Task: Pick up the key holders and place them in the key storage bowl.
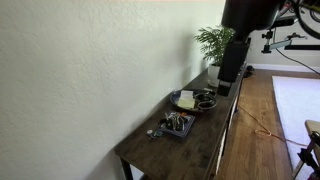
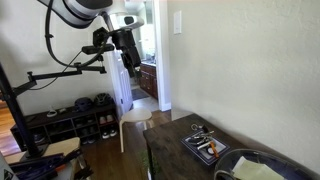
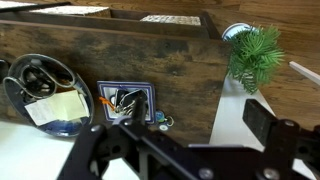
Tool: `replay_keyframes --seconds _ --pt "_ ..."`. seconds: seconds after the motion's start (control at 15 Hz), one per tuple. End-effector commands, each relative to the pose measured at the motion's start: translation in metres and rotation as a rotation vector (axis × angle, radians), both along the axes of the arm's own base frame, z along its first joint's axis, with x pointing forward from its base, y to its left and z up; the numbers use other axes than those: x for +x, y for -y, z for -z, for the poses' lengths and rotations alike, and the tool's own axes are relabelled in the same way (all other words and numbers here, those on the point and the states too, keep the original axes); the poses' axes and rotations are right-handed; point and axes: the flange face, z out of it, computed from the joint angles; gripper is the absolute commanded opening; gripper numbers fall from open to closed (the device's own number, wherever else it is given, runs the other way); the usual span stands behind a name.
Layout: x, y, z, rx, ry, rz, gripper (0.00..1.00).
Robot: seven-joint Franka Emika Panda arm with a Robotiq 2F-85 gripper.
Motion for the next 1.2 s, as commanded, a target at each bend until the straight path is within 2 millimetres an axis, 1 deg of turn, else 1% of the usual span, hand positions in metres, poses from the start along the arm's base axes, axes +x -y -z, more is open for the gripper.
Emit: replay_keyframes --seconds 0.0,0.13,0.33,0.4,0.6,0.93,1.13 --pt "0.029 0.015 0.021 -0.003 -0.001 -0.006 1.0" --pt "0.042 0.02 0.034 -0.001 -0.012 0.001 1.0" --pt "0.056 0.02 0.049 0.011 -0.037 0.009 1.0" --pt "0.043 0.019 0.043 0.01 -0.043 0.012 1.0" --pt "0.052 0.018 0.051 0.016 -0.06 0.014 1.0" --pt "0.054 0.018 0.05 0.017 -0.058 0.014 1.0" --pt "0.059 0.016 0.064 0.017 -0.067 0.029 1.0"
